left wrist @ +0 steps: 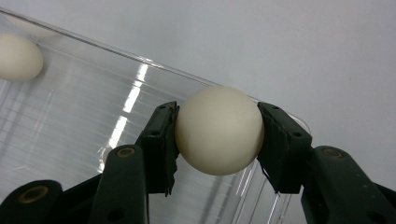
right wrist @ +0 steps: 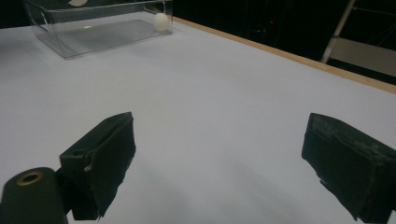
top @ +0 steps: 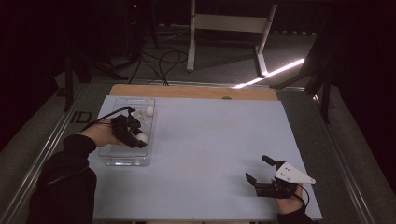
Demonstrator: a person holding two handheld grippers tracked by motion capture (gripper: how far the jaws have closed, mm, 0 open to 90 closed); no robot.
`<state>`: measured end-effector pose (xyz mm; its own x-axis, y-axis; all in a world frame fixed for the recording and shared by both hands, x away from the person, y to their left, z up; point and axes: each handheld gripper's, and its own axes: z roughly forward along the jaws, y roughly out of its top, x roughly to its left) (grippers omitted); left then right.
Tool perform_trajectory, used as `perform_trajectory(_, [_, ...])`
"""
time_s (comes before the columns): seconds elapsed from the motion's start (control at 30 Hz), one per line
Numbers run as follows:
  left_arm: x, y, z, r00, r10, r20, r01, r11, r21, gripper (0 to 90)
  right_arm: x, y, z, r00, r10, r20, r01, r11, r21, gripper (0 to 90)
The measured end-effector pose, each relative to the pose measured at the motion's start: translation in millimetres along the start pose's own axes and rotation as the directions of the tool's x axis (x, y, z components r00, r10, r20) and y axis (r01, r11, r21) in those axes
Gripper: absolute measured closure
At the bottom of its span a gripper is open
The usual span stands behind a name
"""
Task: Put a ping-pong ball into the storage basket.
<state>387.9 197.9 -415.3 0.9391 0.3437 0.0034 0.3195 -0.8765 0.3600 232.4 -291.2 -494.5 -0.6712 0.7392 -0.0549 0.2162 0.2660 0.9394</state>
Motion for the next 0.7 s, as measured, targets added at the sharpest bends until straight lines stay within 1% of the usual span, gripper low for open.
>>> perform_trajectory(0.2, [2.1, -1.7, 4.3, 1.0000, -0.008, -0.005, 0.008, 0.9999, 0.011, 52.0, 0.1, -0.1, 0.2, 1.0000, 0.000, 0.000, 0.000, 1.000, 0.000, 9.7])
perform_trajectory(0.23, [2.4, -1.5, 4.9, 0.9999, -0.015, -0.004, 0.015, 0.9998, 0.010, 51.9, 0.1, 0.0, 0.2, 1.0000, 0.000, 0.000, 0.000, 1.000, 0.001, 9.7])
perform_trajectory(0.3, [3.3, -0.7, 5.7, 0.9996, -0.021, -0.017, 0.021, 0.9998, 0.003, 51.9, -0.1, -0.2, 0.2, 1.0000, 0.001, 0.000, -0.001, 1.000, -0.001, 9.6])
perform_trajectory(0.33, [3.5, -0.6, 6.1, 0.9997, -0.024, -0.011, 0.024, 0.9997, -0.003, 51.9, -0.2, -0.4, 0.3, 1.0000, 0.000, 0.001, 0.000, 1.000, 0.000, 9.6])
perform_trajectory(0.37, [3.9, -0.3, 6.8, 0.9997, -0.021, -0.015, 0.021, 0.9998, 0.000, 51.9, -0.3, -0.5, 0.4, 1.0000, 0.001, 0.001, -0.001, 1.000, 0.000, 9.7])
perform_trajectory(0.4, [4.4, -0.1, 7.6, 0.9996, -0.027, -0.011, 0.027, 0.9996, 0.002, 51.9, -0.3, -0.5, 0.4, 1.0000, 0.001, 0.000, -0.001, 1.000, -0.001, 9.7])
perform_trajectory(0.43, [4.1, 0.2, 8.4, 0.9999, -0.016, -0.006, 0.016, 0.9998, 0.011, 51.9, -0.2, -0.4, 0.3, 1.0000, 0.000, 0.001, 0.000, 1.000, 0.000, 9.6])
perform_trajectory(0.47, [3.8, 0.7, 9.5, 0.9998, -0.016, -0.013, 0.016, 0.9998, 0.014, 51.9, -0.2, -0.3, 0.2, 1.0000, 0.000, 0.001, 0.000, 1.000, -0.001, 9.6])
perform_trajectory(0.5, [4.1, 1.2, 10.2, 0.9998, -0.020, -0.009, 0.020, 0.9997, 0.016, 51.9, -0.3, -0.3, 0.3, 1.0000, -0.001, 0.000, 0.001, 1.000, -0.001, 9.7])
perform_trajectory(0.63, [4.2, 0.8, 14.9, 0.9998, -0.014, -0.017, 0.015, 0.9991, 0.039, 51.8, -0.6, -0.5, 0.1, 1.0000, 0.000, 0.001, 0.000, 1.000, -0.002, 9.6])
perform_trajectory(0.7, [4.6, 0.5, 15.7, 0.9998, -0.017, -0.015, 0.017, 0.9991, 0.038, 51.7, -0.5, -0.3, -0.3, 1.0000, 0.002, 0.002, -0.002, 1.000, -0.003, 9.7])
